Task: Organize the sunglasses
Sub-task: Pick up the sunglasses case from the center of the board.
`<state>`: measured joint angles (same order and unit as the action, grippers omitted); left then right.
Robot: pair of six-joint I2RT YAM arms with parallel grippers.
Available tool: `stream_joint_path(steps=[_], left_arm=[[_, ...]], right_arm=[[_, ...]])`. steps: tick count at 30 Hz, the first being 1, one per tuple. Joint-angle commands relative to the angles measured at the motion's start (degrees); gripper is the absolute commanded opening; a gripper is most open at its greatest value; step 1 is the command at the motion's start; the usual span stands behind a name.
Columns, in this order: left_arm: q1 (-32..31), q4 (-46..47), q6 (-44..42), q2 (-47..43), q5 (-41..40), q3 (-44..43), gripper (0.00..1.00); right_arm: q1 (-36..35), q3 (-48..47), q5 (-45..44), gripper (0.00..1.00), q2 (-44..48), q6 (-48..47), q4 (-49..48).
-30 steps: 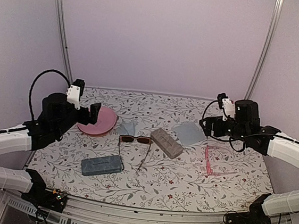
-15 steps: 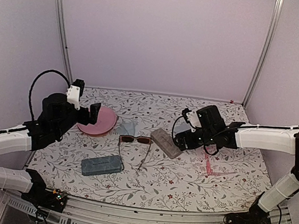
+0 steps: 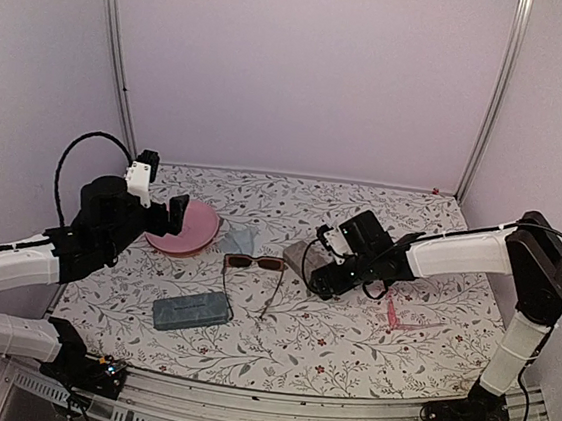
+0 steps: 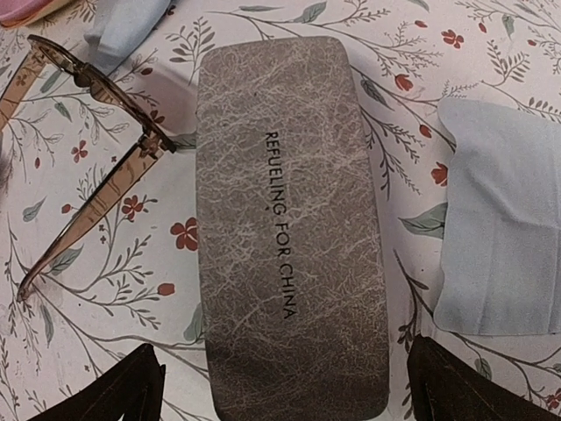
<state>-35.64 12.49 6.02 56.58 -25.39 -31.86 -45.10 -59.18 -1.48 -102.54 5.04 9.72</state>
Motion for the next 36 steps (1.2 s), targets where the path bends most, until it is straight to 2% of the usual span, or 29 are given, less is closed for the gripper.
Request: stream_joint_path(steps=[1, 11, 15, 20, 25, 30, 36], left_arm=[[-0.8, -0.2, -0.2, -0.2, -1.1, -0.5, 0.99], [-0.9, -0.4, -0.1, -0.4, -1.3, -0.6, 0.99], [-0.9, -0.9, -0.1, -0.4, -1.2, -0.6, 0.99], [-0.9, -0.3, 0.1, 0.3, 0.4, -0.4, 0.99], [-1.0, 0.3, 0.2, 1.3, 2.3, -0.4, 0.99], [-1.2, 3.0, -1.3, 1.2, 11.1, 0.2, 0.99], [-1.3, 6.5, -4.8, 2.5, 31.9, 0.8, 0.99]], right_arm=[[-0.3, -2.3, 0.6, 0.99, -3.1, -1.1, 0.9], [-0.2, -4.1, -1.7, 0.98, -6.3, -1.5, 0.9], [-0.2, -4.2, -2.9, 0.86, -6.5, -1.7, 0.8], [0.4, -4.3, -3.8, 0.66, -5.9, -1.7, 1.4], [1.6, -3.5, -2.0, 0.51, -2.0, -1.8, 1.6], [3.1, -1.8, 3.4, 0.46, 4.9, -3.3, 1.7], [3.2, -2.3, 16.5, 0.41, 12.9, -11.4, 4.0]])
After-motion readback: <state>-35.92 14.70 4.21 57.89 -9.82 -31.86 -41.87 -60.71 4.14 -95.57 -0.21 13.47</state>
